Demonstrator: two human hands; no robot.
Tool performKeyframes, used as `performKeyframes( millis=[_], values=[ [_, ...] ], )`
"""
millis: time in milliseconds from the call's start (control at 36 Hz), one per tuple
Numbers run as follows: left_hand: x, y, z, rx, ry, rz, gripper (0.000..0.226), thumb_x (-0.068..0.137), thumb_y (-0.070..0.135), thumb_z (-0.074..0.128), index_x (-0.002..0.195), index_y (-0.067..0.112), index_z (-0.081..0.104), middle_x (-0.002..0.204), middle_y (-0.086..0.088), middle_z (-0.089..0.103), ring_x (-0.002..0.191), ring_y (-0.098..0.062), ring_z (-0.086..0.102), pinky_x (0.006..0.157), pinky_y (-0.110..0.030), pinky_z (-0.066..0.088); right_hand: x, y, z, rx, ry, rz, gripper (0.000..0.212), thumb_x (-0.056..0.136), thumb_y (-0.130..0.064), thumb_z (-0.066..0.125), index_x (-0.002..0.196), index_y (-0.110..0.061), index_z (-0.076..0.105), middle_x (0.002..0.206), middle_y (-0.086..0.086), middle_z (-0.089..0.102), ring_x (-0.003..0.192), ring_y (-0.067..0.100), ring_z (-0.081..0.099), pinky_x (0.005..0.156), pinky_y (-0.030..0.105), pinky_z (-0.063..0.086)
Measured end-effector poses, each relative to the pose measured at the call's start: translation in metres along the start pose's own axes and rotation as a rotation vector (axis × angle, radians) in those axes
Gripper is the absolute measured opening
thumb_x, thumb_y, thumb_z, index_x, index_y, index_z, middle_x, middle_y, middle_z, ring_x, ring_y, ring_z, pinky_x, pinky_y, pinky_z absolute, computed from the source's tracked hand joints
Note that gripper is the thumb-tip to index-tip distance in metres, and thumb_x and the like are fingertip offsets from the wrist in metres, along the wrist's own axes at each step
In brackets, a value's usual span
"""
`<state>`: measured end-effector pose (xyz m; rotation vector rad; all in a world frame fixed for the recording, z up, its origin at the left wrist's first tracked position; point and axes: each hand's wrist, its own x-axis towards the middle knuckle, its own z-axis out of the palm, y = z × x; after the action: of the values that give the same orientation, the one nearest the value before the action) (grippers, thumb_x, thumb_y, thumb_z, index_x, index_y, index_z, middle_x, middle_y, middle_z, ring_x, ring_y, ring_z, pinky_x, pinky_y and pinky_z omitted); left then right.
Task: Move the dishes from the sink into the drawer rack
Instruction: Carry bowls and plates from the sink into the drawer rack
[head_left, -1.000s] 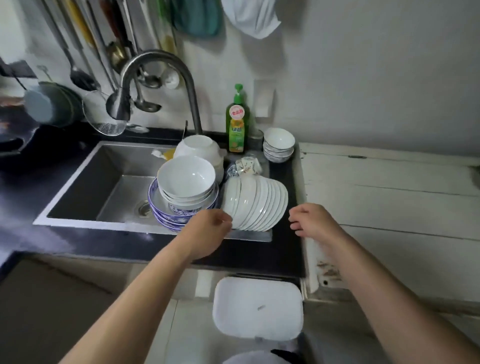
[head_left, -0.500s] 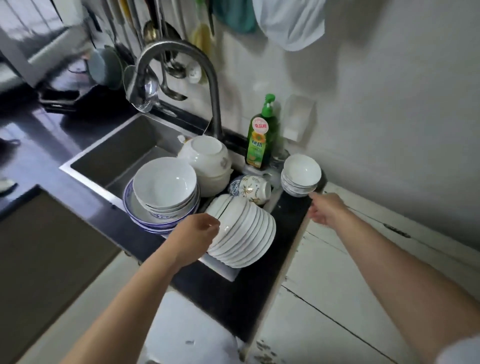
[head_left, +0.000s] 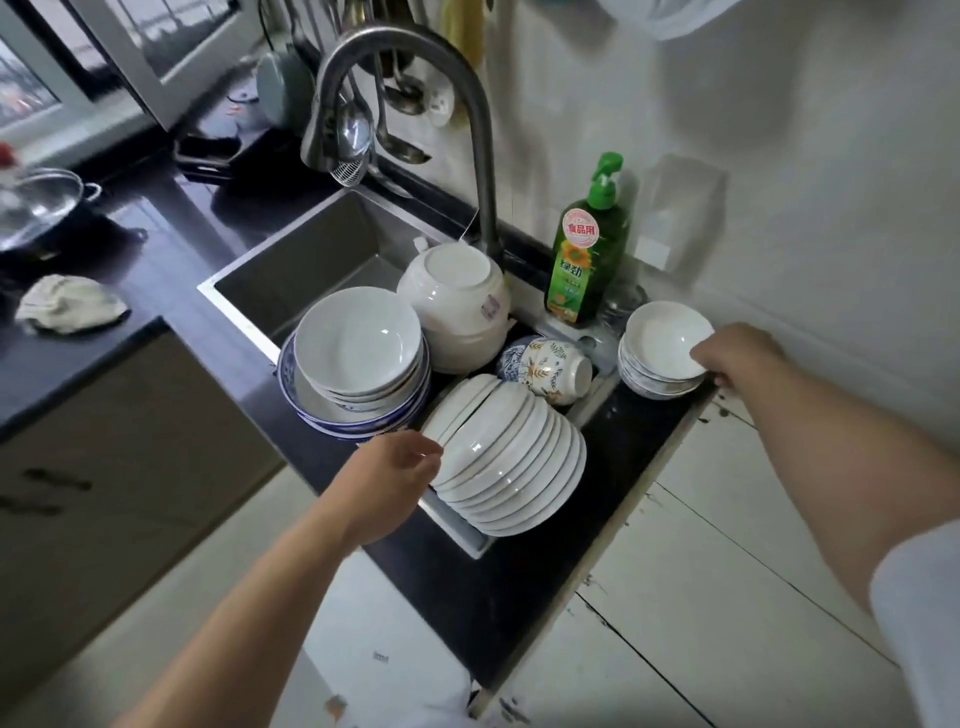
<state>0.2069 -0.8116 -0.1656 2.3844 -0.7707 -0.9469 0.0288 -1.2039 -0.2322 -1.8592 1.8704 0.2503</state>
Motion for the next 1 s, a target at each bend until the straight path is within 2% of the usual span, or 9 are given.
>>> performKeyframes(
  millis=[139,333,444,583,695,778,861,945,1000],
  values=[
    [-0.002,-0.003,0.003,-0.014,0.005,-0.010,0.015,0.098,0.030,0.060,0.107,0.032,0.072,0.091,0.013,0.074,0.091,-0.009,0.071,0.083,-0.028,0.052,0.010,0.003,0.005,-0.028,-0.025,-0.027,0.018,0.088,-0.011,0.058,0.104,-0.004,0.063,0.078,0.016,0.070,0.053,0.025,0.063,0.051,0.030,0.052],
    [-0.009,-0.002,0.003,-0.085,0.074,0.008,0.017,0.097,0.026,0.058,0.104,0.030,0.073,0.093,0.011,0.076,0.085,-0.007,0.073,0.089,-0.033,0.055,0.013,-0.001,-0.004,0.002,-0.068,-0.055,0.027,0.091,-0.002,0.049,0.064,0.000,0.054,0.033,0.009,0.047,0.045,0.022,0.047,0.046,0.023,0.032],
    [-0.014,0.002,0.007,-0.122,0.065,0.039,0.017,0.100,0.025,0.057,0.107,0.030,0.072,0.091,0.013,0.076,0.083,-0.002,0.072,0.082,-0.029,0.055,0.013,0.001,-0.006,0.146,-0.185,-0.037,0.019,0.097,-0.002,0.038,0.089,-0.001,0.055,0.039,0.006,0.051,0.026,0.013,0.037,0.041,0.014,0.026],
    [-0.027,0.004,0.010,-0.146,0.034,0.070,0.017,0.102,0.026,0.055,0.108,0.031,0.071,0.094,0.013,0.077,0.086,-0.001,0.072,0.085,-0.027,0.055,-0.018,0.015,-0.019,0.378,-0.261,-0.030,0.036,0.096,-0.007,0.036,0.125,0.006,0.053,0.044,0.012,0.062,0.025,0.014,0.052,0.031,0.010,0.028],
    [-0.035,-0.001,0.012,-0.169,0.019,0.095,0.016,0.101,0.027,0.057,0.106,0.033,0.072,0.094,0.015,0.077,0.088,-0.002,0.073,0.092,-0.035,0.056,-0.075,0.030,-0.032,0.680,-0.245,-0.039,0.024,0.093,-0.005,0.046,0.116,-0.002,0.053,0.074,0.016,0.066,0.035,0.016,0.063,0.038,0.018,0.044],
    [-0.040,0.002,0.022,-0.164,0.020,0.216,0.014,0.100,0.026,0.062,0.105,0.034,0.072,0.099,0.017,0.075,0.093,0.000,0.070,0.089,-0.028,0.054,-0.123,0.045,-0.019,0.813,-0.243,-0.045,0.016,0.093,0.001,0.053,0.109,0.000,0.055,0.085,0.018,0.062,0.046,0.020,0.065,0.038,0.023,0.052],
    [-0.052,0.013,0.041,-0.034,0.043,0.438,0.025,0.098,0.034,0.064,0.122,0.039,0.065,0.128,0.022,0.061,0.116,0.008,0.056,0.098,-0.014,0.041,-0.174,0.060,0.021,0.811,-0.347,-0.050,0.020,0.091,0.000,0.056,0.110,0.001,0.062,0.095,0.020,0.065,0.071,0.030,0.064,0.048,0.031,0.055],
    [-0.059,0.016,0.059,0.287,0.034,0.756,0.050,0.094,0.054,0.061,0.140,0.037,0.052,0.149,0.010,0.043,0.138,-0.006,0.039,0.113,-0.024,0.033,-0.224,0.068,0.066,0.738,-0.488,-0.071,0.019,0.090,-0.005,0.057,0.108,-0.006,0.065,0.104,0.022,0.069,0.086,0.036,0.068,0.056,0.033,0.057],
    [-0.062,0.015,0.065,0.423,-0.069,0.839,0.060,0.092,0.066,0.057,0.144,0.036,0.049,0.151,0.009,0.044,0.141,-0.011,0.037,0.118,-0.030,0.029,-0.252,0.069,0.084,0.720,-0.577,-0.072,0.017,0.091,-0.007,0.057,0.107,-0.008,0.063,0.105,0.021,0.069,0.090,0.038,0.070,0.061,0.038,0.060]
  ],
)
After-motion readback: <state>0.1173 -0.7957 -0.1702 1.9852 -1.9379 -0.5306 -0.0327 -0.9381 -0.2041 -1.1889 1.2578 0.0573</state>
